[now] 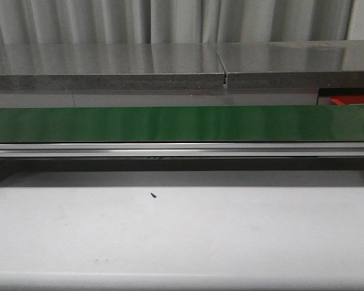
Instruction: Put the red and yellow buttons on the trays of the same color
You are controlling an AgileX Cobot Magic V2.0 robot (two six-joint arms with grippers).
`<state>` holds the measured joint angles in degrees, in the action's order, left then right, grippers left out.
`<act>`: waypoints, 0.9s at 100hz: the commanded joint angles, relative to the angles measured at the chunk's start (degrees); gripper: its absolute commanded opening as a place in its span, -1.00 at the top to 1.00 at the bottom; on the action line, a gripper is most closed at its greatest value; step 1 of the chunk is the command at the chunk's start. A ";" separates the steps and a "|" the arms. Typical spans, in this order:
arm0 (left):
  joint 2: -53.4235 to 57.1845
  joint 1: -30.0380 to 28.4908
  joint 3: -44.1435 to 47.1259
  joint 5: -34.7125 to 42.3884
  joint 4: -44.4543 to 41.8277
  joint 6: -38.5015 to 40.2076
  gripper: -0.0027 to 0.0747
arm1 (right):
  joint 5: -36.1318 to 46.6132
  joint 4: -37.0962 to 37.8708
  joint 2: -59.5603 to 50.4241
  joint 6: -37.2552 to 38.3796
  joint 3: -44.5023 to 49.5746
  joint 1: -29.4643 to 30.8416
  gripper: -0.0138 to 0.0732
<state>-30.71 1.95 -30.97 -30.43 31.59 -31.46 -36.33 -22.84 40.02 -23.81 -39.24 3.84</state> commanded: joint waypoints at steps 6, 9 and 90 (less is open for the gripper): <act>-2.73 -1.13 -6.55 3.41 -2.59 6.40 -0.61 | 3.38 -0.73 -0.20 -0.83 -1.59 -0.18 0.84; -4.13 -1.81 -8.19 3.08 -5.38 8.96 -0.61 | 3.38 -0.73 -0.20 -0.83 -1.59 -0.18 0.84; -64.36 -20.28 -57.16 -12.48 -12.80 22.42 -0.35 | 3.38 -0.73 -0.20 -0.83 -1.59 -0.18 0.84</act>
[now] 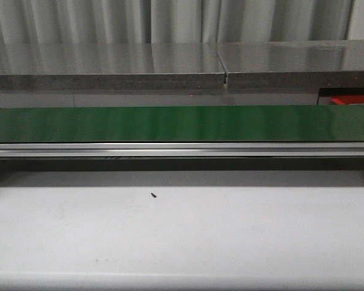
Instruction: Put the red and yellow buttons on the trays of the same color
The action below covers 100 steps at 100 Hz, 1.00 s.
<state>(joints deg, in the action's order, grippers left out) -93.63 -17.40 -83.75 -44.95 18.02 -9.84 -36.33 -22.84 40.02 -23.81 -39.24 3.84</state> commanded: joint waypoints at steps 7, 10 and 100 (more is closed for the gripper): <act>-5.16 -1.72 -6.69 1.99 0.77 0.91 -0.35 | 3.38 -0.73 -0.20 -0.83 -1.59 -0.18 0.84; -6.56 -2.16 -7.54 1.99 0.65 0.91 -0.35 | 3.38 -0.73 -0.20 -0.83 -1.59 -0.18 0.84; -30.32 -3.78 -29.29 -0.26 -1.57 0.91 -0.35 | 3.38 -0.73 -0.20 -0.83 -1.59 -0.18 0.84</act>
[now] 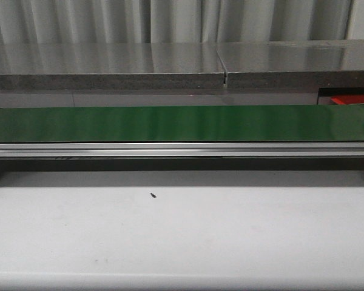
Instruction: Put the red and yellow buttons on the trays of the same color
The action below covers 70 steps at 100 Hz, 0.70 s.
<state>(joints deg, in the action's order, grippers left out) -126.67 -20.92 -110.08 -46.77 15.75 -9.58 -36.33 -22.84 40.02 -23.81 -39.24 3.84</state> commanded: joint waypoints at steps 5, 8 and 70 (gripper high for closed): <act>2.24 -0.15 -3.48 1.55 0.69 0.66 -0.34 | 3.38 -0.73 -0.20 -0.83 -1.59 -0.18 0.84; 1.76 -0.15 -3.96 1.55 0.69 0.66 -0.35 | 3.38 -0.73 -0.20 -0.83 -1.59 -0.18 0.84; -3.98 -0.15 -7.79 2.58 0.90 0.66 -0.34 | 3.38 -0.73 -0.20 -0.83 -1.59 -0.18 0.84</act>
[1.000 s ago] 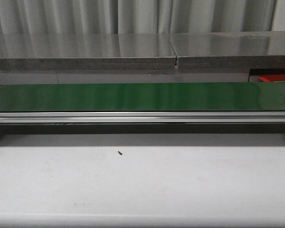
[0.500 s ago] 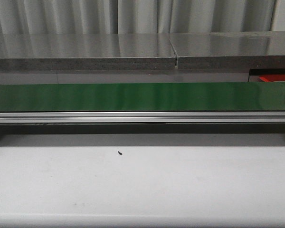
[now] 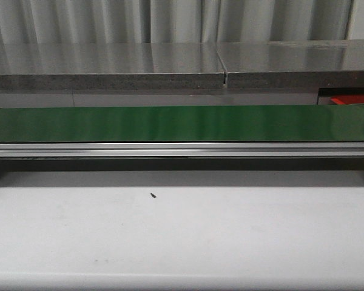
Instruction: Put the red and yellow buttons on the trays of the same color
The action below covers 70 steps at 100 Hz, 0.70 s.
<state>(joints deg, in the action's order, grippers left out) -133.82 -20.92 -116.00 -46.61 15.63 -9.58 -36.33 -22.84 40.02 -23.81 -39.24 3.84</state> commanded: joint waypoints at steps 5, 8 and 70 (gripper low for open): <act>2.86 -0.15 -1.87 2.42 1.02 0.66 -0.34 | 3.38 -0.73 -0.20 -0.83 -1.59 -0.18 0.84; 2.86 -0.15 -1.87 2.42 1.02 0.66 -0.34 | 3.38 -0.73 -0.20 -0.83 -1.59 -0.18 0.84; 5.65 0.20 -8.03 -2.79 3.44 -3.06 0.98 | 3.38 -0.73 -0.20 -0.83 -1.59 -0.18 0.84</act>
<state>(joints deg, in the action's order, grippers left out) -134.74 -20.92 -120.58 -50.02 16.15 -12.42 -36.33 -22.84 40.02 -23.81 -39.24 3.84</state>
